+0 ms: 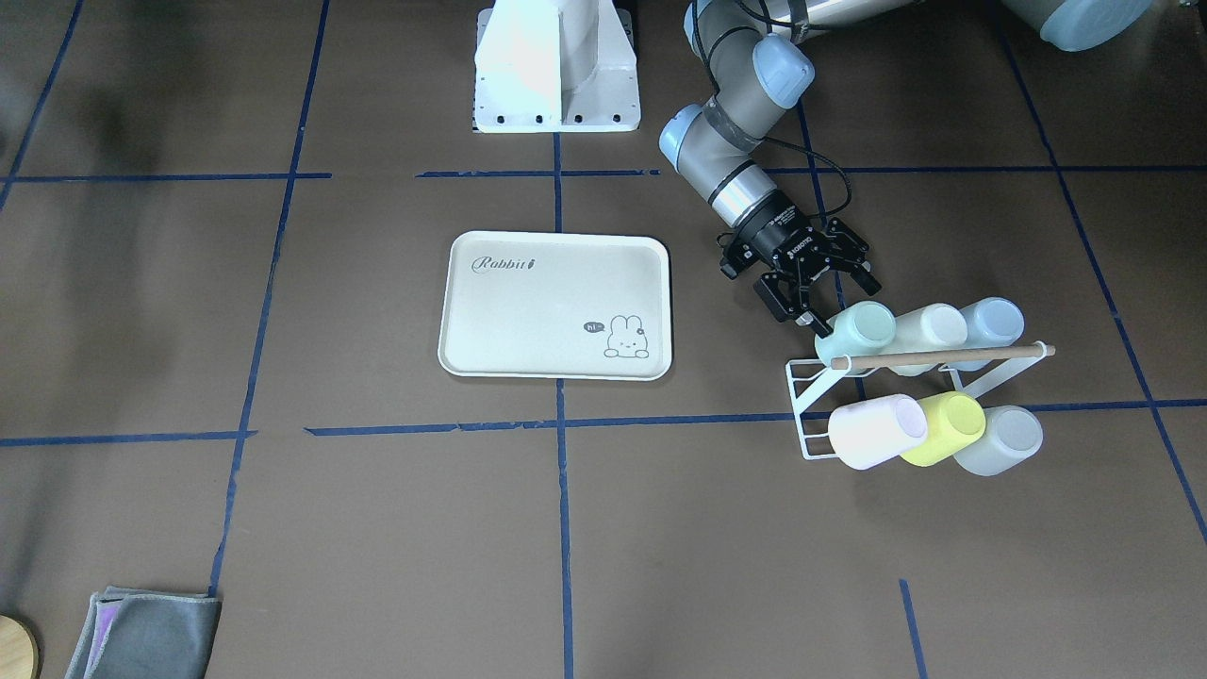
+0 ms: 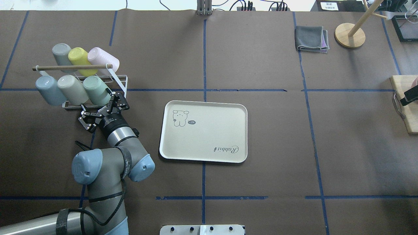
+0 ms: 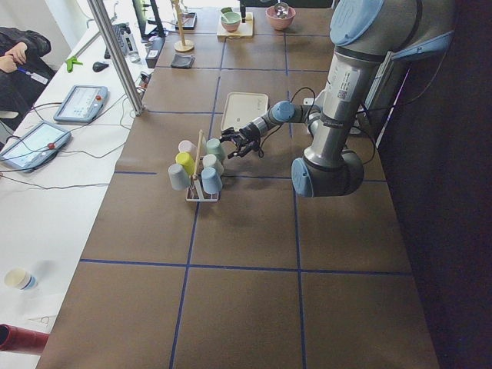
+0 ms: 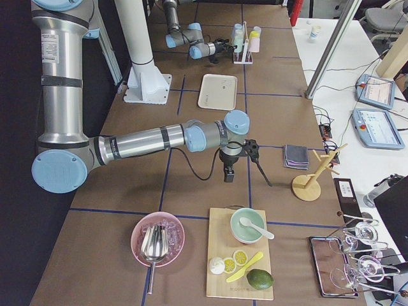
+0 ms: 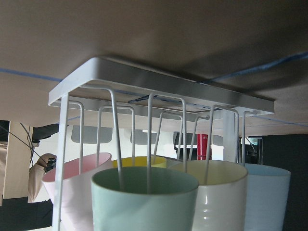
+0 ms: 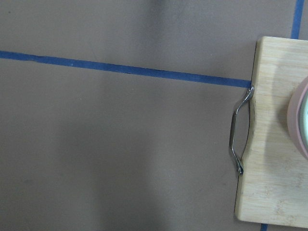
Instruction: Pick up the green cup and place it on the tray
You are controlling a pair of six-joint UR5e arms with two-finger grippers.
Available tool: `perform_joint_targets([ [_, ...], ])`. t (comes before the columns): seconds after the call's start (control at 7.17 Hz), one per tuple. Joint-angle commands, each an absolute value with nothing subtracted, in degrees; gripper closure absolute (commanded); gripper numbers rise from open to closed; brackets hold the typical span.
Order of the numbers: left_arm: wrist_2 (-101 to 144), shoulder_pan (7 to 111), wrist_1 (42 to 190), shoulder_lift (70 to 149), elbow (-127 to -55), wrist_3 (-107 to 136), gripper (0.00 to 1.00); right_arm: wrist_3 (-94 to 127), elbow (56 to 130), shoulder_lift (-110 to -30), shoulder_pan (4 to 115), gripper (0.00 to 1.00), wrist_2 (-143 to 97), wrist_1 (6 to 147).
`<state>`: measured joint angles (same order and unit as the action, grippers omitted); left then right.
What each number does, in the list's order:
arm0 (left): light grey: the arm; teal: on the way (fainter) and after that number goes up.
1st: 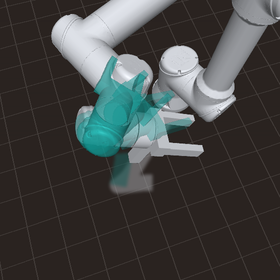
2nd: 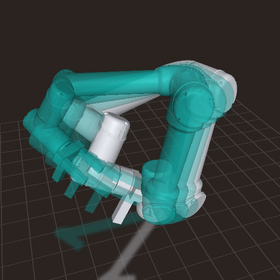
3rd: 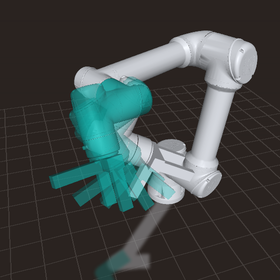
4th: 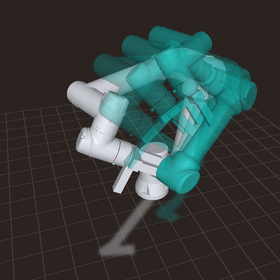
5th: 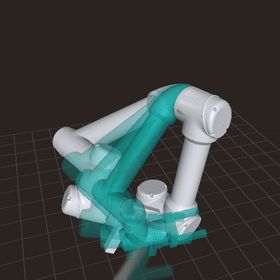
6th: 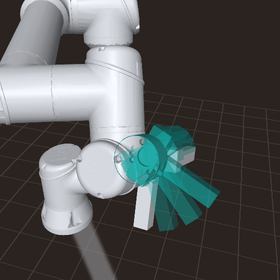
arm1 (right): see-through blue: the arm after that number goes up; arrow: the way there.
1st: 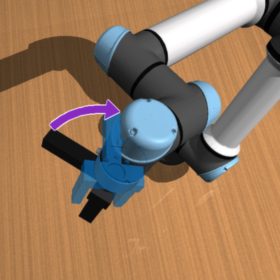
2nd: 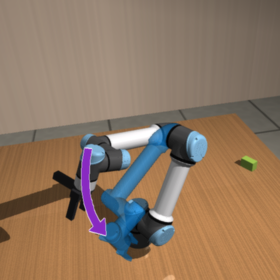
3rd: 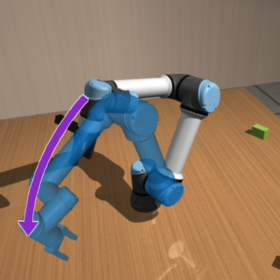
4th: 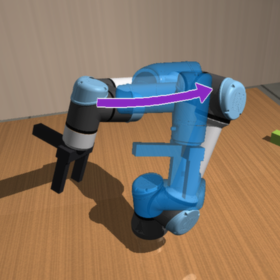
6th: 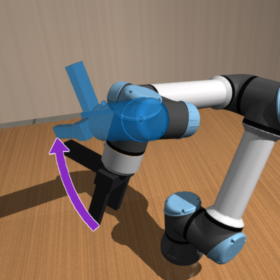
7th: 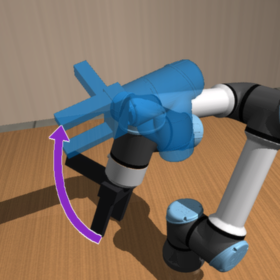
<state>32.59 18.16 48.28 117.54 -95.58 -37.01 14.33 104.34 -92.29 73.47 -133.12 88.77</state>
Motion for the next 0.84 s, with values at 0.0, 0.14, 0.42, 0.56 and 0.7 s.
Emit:
perform_joint_targets([
  [0.0,31.9,19.1,50.0,117.5,-94.1,-36.9,0.0,14.3,104.4,-92.3,73.7,0.0,-133.2,88.8],
  [0.14,31.7,19.2,52.4,117.6,-92.7,-37.2,0.0,14.3,104.4,-92.3,73.7,0.0,-133.2,88.8],
  [0.42,31.7,19.2,53.3,117.7,-92.4,-37.3,0.0,14.3,104.5,-92.3,73.7,0.0,-133.3,88.8],
  [0.56,31.7,19.5,53.3,117.7,-92.4,-37.3,0.0,14.3,104.5,-92.3,73.8,0.0,-133.6,88.8],
  [0.7,31.7,19.8,53.3,117.7,-92.4,-37.3,0.0,14.3,104.5,-92.3,73.8,0.0,-133.7,88.8],
])
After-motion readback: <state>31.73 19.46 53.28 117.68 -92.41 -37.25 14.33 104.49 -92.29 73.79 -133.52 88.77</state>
